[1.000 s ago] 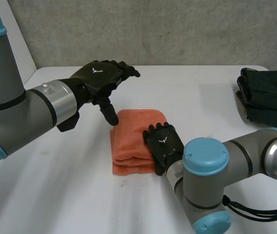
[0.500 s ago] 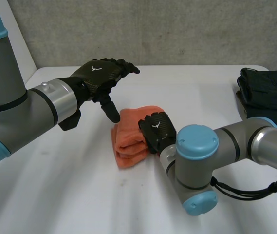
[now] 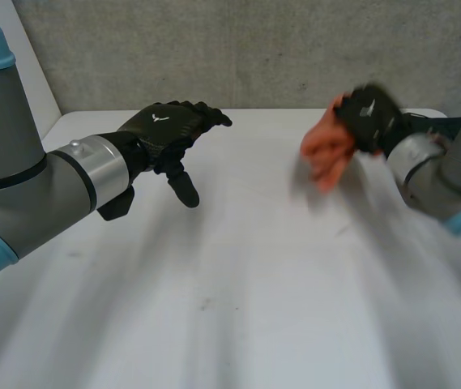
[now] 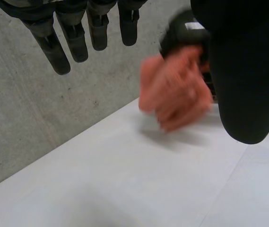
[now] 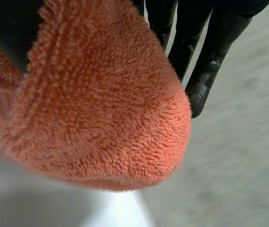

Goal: Fold the laundry.

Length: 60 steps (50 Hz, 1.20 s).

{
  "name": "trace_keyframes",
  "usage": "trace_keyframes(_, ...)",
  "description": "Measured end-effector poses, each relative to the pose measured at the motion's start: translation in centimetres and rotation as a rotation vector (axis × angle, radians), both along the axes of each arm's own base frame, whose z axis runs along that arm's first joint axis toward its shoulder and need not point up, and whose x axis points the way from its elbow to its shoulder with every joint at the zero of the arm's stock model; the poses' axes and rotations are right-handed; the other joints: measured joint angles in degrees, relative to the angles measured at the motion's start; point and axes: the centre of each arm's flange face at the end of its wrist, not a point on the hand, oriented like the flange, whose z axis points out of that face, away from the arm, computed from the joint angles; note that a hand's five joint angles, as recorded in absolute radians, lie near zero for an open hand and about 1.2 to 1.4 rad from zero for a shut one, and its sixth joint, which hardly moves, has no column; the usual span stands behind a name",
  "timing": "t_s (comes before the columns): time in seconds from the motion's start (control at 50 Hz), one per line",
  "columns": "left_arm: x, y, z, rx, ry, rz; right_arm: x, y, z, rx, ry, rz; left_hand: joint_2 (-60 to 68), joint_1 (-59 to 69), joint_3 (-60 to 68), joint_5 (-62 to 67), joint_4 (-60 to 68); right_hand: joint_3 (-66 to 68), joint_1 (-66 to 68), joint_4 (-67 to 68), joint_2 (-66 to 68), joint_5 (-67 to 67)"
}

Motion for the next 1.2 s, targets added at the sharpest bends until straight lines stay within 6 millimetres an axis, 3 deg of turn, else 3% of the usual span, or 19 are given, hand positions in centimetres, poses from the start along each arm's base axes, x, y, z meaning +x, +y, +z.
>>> trace_keyframes(0.04, 0.0, 0.0, 0.0, 0.001, 0.000, 0.001, -0.8, -2.3, 3.7, -0.086, -0.076, 0.002, 0.0, 0.0, 0.0, 0.0, 0.0, 0.0, 1.1, 0.0, 0.4, 0.0)
trace_keyframes(0.16, 0.2, -0.2, -0.1, 0.004, 0.000, 0.008, -4.6, -7.1, 11.8, -0.227, -0.313, -0.002, 0.0, 0.0, 0.0, 0.0, 0.0, 0.0, 1.1, 0.3, 0.4, 0.0)
trace_keyframes(0.22, 0.2, -0.2, -0.1, 0.008, 0.001, 0.009, -7.1, -8.8, 13.5, -0.265, -0.375, -0.012, 0.0, 0.0, 0.0, 0.0, 0.0, 0.6, 1.1, 0.4, 0.4, 0.7)
trace_keyframes(0.28, 0.2, -0.2, -0.2, 0.012, 0.002, 0.010, -9.9, -10.4, 13.7, -0.282, -0.393, -0.032, 0.0, 0.0, 0.0, 0.0, 0.0, 0.6, 1.1, 0.5, 0.4, 1.2)
trace_keyframes(0.4, 0.2, -0.2, -0.4, 0.015, 0.006, 0.011, -14.8, -12.6, 10.4, -0.221, -0.335, -0.029, 0.0, 0.0, 0.0, 0.0, 0.0, 1.1, 1.1, 1.1, 0.8, 1.2)
trace_keyframes(0.42, 0.2, -0.2, -0.4, 0.015, 0.006, 0.011, -14.8, -12.6, 10.4, -0.221, -0.335, -0.029, 0.0, 0.0, 0.0, 0.0, 0.0, 1.1, 1.1, 1.1, 0.8, 1.2)
trace_keyframes(0.46, 0.2, -0.2, -0.5, 0.015, 0.008, 0.011, -17.0, -13.2, 7.1, -0.139, -0.296, -0.005, 0.0, 0.0, 0.0, 0.0, 0.0, 1.1, 1.1, 1.1, 0.8, 1.2)
trace_keyframes(0.5, 0.2, -0.3, -0.5, 0.016, 0.009, 0.012, -17.6, -13.4, 6.2, -0.116, -0.289, -0.001, 0.0, 0.0, 0.0, 0.0, 0.0, 1.1, 1.1, 1.1, 0.8, 1.2)
trace_keyframes(0.52, 0.1, -0.3, -0.6, 0.017, 0.009, 0.012, -19.0, -13.5, 3.9, -0.058, -0.277, 0.008, 0.0, 0.0, 0.0, 0.0, 0.0, 1.1, 1.1, 1.1, 0.8, 1.2)
trace_keyframes(0.66, -0.2, -0.4, -1.3, 0.032, 0.011, 0.008, -23.8, -13.1, -3.1, 0.112, -0.278, -0.016, 0.0, 0.0, 0.0, 0.0, 0.0, 1.1, 1.1, 1.1, 0.8, 1.2)
trace_keyframes(0.8, -0.3, -0.4, -1.5, 0.041, 0.011, 0.005, -26.6, -12.5, -5.3, 0.159, -0.278, -0.076, 0.0, 0.0, 0.0, 0.0, 0.0, 1.1, 1.1, 1.1, 0.8, 2.2)
trace_keyframes(0.82, -0.4, -0.4, -1.5, 0.041, 0.012, 0.004, -26.8, -12.3, -5.0, 0.164, -0.277, -0.086, 0.0, 0.0, 0.0, 0.0, 0.0, -7.4, -4.0, -8.6, -8.3, -4.7)
trace_keyframes(0.84, -0.4, -0.4, -1.5, 0.041, 0.012, 0.004, -26.9, -12.2, -4.8, 0.165, -0.277, -0.089, 0.0, 0.0, 0.0, 0.0, 0.0, -7.4, -4.0, -8.6, -8.3, -4.7)
trace_keyframes(0.88, -0.3, -0.4, -1.5, 0.041, 0.013, 0.005, -26.9, -11.7, -3.6, 0.172, -0.277, -0.100, 0.0, 0.0, 0.0, 0.0, 0.0, -33.9, -28.5, -33.8, -35.4, -29.3)
trace_keyframes(0.94, -0.3, -0.4, -1.5, 0.041, 0.013, 0.005, -26.7, -11.0, -1.4, 0.177, -0.279, -0.112, 0.0, 0.0, 0.0, 0.0, 0.0, -48.6, -36.6, -51.3, -50.2, -43.3)
trace_keyframes(1.06, -0.3, -0.3, -1.2, 0.036, 0.016, 0.005, -26.0, -9.0, 5.8, 0.144, -0.289, -0.187, 0.0, 0.0, 0.0, 0.0, 0.0, -50.8, -37.0, -53.4, -52.3, -44.5)
trace_keyframes(1.1, -0.3, -0.2, -1.2, 0.034, 0.016, 0.005, -25.9, -8.6, 7.2, 0.130, -0.294, -0.216, 0.0, 0.0, 0.0, 0.0, 0.0, -50.8, -37.0, -53.4, -52.3, -44.5)
trace_keyframes(1.12, -0.3, -0.2, -1.0, 0.031, 0.019, 0.006, -25.7, -8.0, 9.0, 0.114, -0.303, -0.260, 0.0, 0.0, 0.0, 0.0, 0.0, -50.8, -37.0, -53.4, -52.3, -44.5)
trace_keyframes(1.2, -0.2, 0.0, -0.4, 0.020, 0.032, 0.011, -24.5, -6.5, 12.4, 0.084, -0.323, -0.336, 0.0, 0.0, 0.0, 0.0, 0.0, -50.8, -37.0, -53.4, -52.3, -44.5)
